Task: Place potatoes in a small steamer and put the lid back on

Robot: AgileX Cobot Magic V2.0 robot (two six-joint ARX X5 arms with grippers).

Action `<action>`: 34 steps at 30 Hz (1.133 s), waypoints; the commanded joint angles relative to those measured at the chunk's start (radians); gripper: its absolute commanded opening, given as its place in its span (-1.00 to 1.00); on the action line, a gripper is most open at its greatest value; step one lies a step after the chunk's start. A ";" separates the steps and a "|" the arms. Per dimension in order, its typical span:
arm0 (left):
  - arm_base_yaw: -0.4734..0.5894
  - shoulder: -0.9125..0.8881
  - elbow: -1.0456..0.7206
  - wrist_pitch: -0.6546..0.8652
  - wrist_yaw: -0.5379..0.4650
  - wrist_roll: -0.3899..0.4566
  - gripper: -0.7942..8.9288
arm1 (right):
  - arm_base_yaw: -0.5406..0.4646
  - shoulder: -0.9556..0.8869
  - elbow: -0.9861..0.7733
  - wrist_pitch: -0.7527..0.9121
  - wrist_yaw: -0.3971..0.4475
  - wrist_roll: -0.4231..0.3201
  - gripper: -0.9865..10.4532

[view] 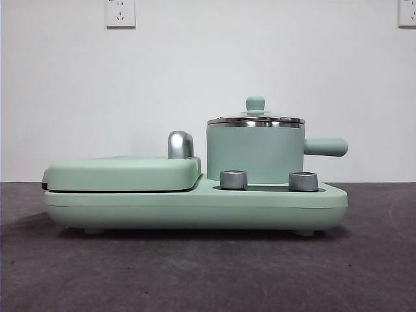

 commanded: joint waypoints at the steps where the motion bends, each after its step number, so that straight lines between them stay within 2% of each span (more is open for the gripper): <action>1: 0.009 -0.102 -0.114 0.006 0.004 -0.080 -0.16 | 0.006 0.003 0.003 0.011 -0.008 0.010 -0.24; 5: 0.018 -0.245 -0.253 0.005 0.000 -0.157 -0.16 | 0.006 0.003 0.003 0.011 -0.025 0.010 -0.24; 9: 0.019 -0.359 -0.327 -0.023 -0.055 -0.246 -0.16 | 0.006 0.003 0.003 0.010 -0.025 0.010 -0.24; 15: 0.019 -0.413 -0.329 -0.124 -0.076 -0.257 -0.14 | 0.006 -0.003 0.003 -0.004 -0.024 0.011 -0.24; 16: 0.019 -0.416 -0.329 -0.129 -0.076 -0.257 -0.20 | 0.006 -0.004 0.003 -0.006 -0.025 0.011 -0.29; 17: 0.019 -0.420 -0.329 -0.131 -0.071 -0.256 -0.46 | 0.006 -0.005 0.003 -0.006 -0.026 0.013 -0.52; 18: 0.019 -0.426 -0.329 -0.137 -0.052 -0.259 -0.88 | 0.006 -0.005 0.003 -0.006 -0.026 0.014 -0.89; 19: 0.019 -0.431 -0.329 -0.131 -0.051 -0.261 -0.81 | 0.006 -0.005 0.003 -0.001 -0.023 0.010 -0.77; 34: 0.018 -0.430 -0.329 -0.122 -0.045 -0.275 -0.82 | 0.006 -0.005 0.003 0.026 -0.021 0.014 -0.80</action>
